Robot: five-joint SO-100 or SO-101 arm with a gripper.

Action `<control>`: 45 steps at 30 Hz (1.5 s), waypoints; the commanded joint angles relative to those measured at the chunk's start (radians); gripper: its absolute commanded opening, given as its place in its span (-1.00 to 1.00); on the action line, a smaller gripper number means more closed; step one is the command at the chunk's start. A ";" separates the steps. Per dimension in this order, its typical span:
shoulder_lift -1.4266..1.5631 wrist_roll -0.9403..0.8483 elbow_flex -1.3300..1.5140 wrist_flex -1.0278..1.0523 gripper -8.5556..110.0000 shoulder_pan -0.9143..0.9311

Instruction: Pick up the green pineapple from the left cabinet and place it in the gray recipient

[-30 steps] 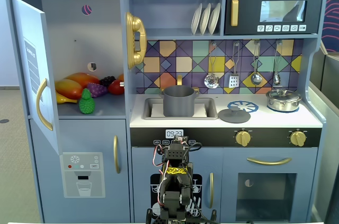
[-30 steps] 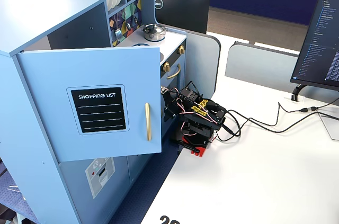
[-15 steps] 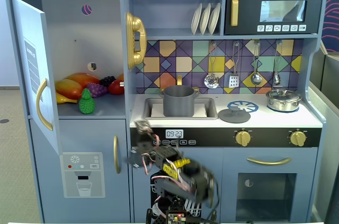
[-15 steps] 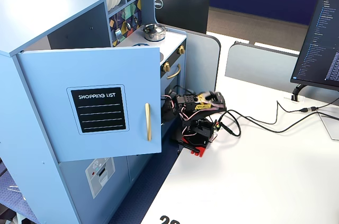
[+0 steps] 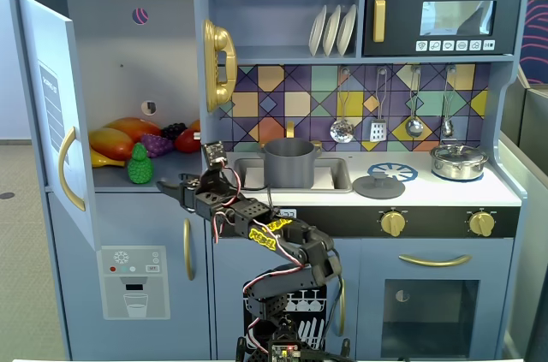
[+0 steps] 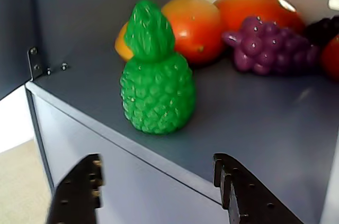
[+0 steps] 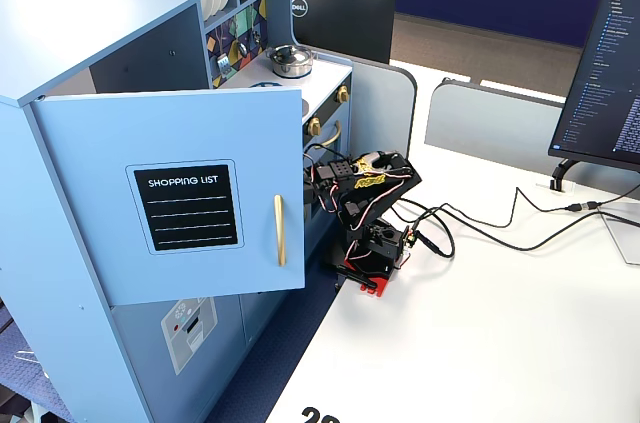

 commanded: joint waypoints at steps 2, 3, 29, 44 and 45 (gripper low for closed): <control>-0.078 -0.011 -0.123 -0.029 -0.36 -0.011; -0.101 -0.005 -0.141 -0.032 -0.34 -0.011; -0.726 0.003 -0.680 -0.110 -0.32 0.031; -0.457 -0.086 -0.548 -0.091 -0.86 -0.049; -0.374 -0.081 -0.485 -0.081 -0.86 -0.058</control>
